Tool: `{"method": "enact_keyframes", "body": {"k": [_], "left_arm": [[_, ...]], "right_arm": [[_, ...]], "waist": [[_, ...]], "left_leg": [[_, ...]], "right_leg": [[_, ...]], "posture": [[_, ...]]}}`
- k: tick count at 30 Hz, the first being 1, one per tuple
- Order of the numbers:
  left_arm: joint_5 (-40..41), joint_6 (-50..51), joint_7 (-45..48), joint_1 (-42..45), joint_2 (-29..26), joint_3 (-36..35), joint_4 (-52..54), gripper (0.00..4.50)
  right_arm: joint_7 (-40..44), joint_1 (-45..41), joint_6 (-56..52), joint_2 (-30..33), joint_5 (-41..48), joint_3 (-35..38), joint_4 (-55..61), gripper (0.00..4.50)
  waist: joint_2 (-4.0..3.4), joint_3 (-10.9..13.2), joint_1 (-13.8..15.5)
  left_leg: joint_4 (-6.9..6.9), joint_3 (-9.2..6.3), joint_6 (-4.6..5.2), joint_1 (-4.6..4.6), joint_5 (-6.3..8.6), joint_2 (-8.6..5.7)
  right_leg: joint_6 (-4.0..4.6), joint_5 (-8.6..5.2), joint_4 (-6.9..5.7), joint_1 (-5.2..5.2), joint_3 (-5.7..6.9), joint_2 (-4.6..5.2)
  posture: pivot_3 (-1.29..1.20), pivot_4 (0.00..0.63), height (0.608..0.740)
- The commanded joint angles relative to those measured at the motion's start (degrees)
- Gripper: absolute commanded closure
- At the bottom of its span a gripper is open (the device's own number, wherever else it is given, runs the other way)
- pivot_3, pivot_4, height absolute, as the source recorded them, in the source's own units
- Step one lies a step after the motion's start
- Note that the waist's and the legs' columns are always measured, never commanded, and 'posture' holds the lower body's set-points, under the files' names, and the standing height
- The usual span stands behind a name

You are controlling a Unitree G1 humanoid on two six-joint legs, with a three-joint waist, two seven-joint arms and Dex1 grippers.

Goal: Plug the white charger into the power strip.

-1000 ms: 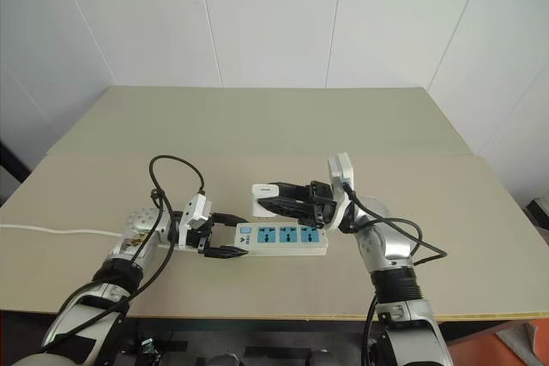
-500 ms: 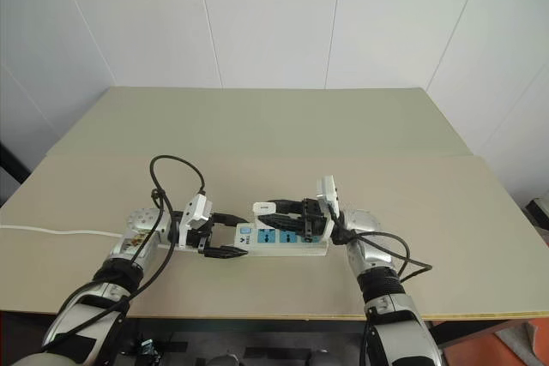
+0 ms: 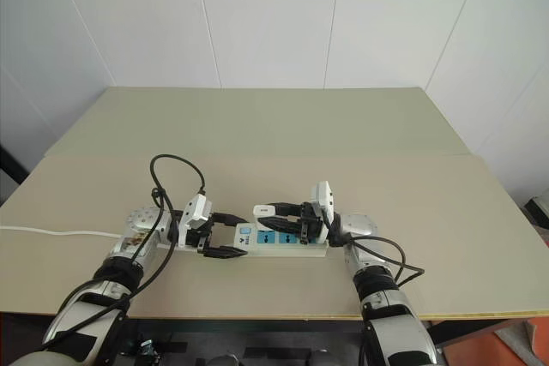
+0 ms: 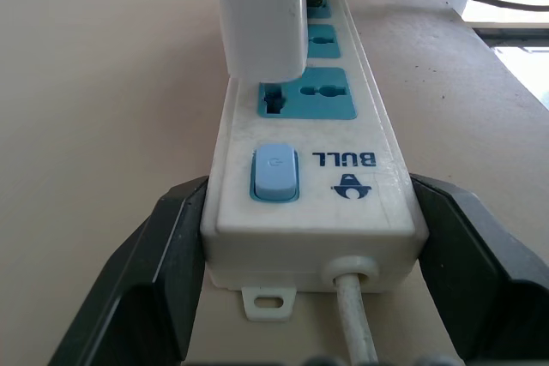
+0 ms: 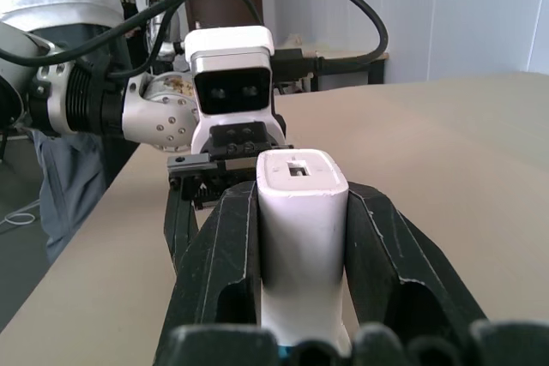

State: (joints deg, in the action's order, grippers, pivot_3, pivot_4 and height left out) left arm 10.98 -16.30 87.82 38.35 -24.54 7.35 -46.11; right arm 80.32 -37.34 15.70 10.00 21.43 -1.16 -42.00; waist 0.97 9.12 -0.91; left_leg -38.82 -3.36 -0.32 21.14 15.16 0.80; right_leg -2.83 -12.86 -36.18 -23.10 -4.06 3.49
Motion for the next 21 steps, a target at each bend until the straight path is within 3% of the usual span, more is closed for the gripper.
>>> {"method": "enact_keyframes", "body": {"k": [1, 21], "left_arm": [[-3.69, -0.32, 0.84, -1.17, -0.08, 3.11, -1.79, 1.26], [-3.65, -0.69, 0.3, -1.28, -0.38, 2.9, -1.84, 1.26]], "right_arm": [[-0.19, -1.21, 1.93, -0.23, -0.21, 0.89, -0.5, 3.38], [2.06, -2.45, 6.16, 3.4, -4.85, 0.09, -9.63, 3.38]], "waist": [[0.0, 0.0, -0.05], [-0.03, -0.05, -0.1]], "left_leg": [[0.0, 0.0, 0.0, 0.0, 0.0, 0.0], [0.0, 0.0, 0.0, -0.16, 0.0, 0.0]], "right_leg": [[0.0, 0.0, 0.0, 0.0, 0.0, 0.0], [0.0, 0.0, 0.02, 0.17, 0.0, 0.0]], "posture": [[0.0, 0.15, 0.74], [0.0, 0.15, 0.74]]}}
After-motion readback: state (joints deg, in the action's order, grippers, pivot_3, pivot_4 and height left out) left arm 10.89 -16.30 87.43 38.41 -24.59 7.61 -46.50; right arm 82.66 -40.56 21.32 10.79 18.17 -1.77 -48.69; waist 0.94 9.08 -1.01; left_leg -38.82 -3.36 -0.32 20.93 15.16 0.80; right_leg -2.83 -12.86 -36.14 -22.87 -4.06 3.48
